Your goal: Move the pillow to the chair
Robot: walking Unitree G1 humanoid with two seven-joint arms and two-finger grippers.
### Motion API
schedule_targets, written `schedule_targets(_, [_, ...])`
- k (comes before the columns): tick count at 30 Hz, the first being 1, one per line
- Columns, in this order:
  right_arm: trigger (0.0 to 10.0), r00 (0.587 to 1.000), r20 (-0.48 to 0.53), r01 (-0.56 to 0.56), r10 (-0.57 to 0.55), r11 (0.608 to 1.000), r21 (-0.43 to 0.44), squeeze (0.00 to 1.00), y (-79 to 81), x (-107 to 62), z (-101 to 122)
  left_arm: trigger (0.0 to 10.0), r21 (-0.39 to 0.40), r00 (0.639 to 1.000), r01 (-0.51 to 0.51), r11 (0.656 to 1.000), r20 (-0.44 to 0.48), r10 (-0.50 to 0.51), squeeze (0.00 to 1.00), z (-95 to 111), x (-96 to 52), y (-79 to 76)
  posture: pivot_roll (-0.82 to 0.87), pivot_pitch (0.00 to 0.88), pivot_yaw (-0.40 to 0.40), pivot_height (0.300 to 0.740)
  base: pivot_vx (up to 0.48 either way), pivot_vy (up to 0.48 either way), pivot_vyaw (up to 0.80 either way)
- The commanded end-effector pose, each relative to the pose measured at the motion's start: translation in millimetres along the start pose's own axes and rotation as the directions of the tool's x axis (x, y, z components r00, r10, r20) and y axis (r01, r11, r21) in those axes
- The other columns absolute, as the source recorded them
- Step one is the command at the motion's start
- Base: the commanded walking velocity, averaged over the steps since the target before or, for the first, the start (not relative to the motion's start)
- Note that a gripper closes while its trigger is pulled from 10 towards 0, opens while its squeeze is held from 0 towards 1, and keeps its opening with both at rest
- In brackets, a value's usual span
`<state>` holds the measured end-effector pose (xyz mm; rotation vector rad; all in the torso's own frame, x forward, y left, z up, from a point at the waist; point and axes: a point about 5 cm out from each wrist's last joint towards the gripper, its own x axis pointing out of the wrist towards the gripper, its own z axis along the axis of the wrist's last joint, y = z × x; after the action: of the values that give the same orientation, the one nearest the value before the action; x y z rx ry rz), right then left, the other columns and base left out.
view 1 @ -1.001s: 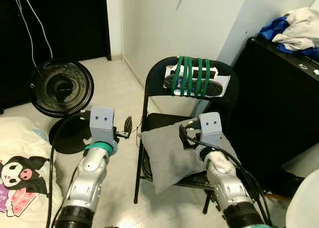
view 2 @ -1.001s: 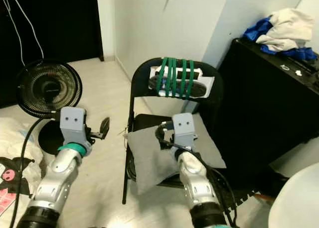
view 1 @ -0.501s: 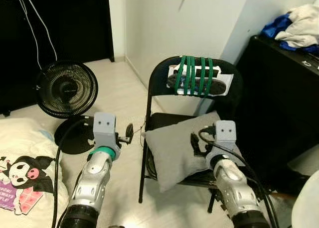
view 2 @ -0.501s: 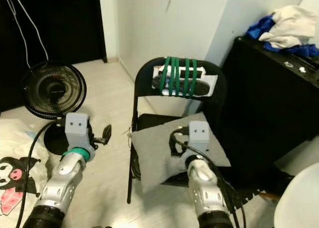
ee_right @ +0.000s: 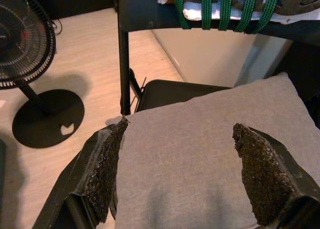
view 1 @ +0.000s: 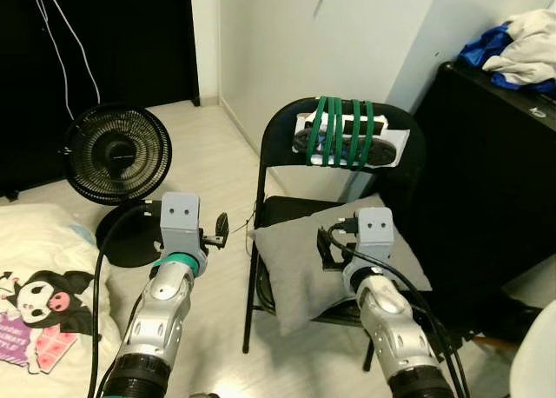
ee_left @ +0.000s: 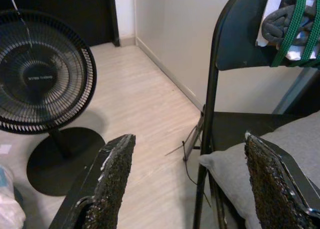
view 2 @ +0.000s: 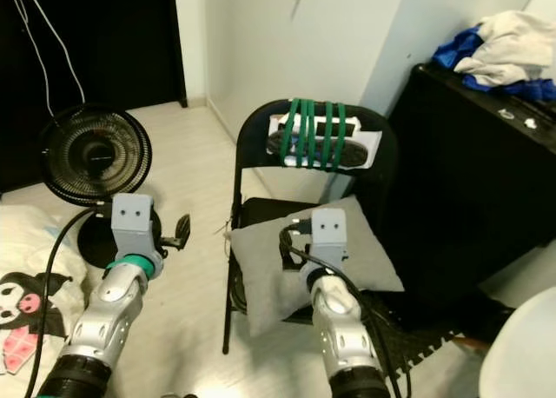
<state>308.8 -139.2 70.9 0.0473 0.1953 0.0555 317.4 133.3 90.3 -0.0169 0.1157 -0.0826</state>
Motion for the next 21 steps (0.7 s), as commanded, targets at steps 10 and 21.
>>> schedule_targets(10, [10.0, 1.0, 0.028, -0.015, 0.014, 0.998, 0.053, 0.0, 1.5, -2.5, 1.7, 10.0, -0.003, 1.0, 0.023, 1.0, -0.016, -0.023, 0.0, -0.9, 1.2, -5.7, 0.04, 0.0, 0.044, 0.74, 0.0, 0.0, 0.0])
schedule_targets(21, [10.0, 0.995, 0.059, -0.092, 0.084, 0.986, 0.14, 0.0, 1.7, -5.1, 8.3, 10.0, 0.022, 0.999, 0.036, 0.999, 0.003, -0.036, 0.0, 6.0, 4.4, -8.5, 0.08, 0.008, -0.004, 0.74, 0.0, 0.0, 0.0])
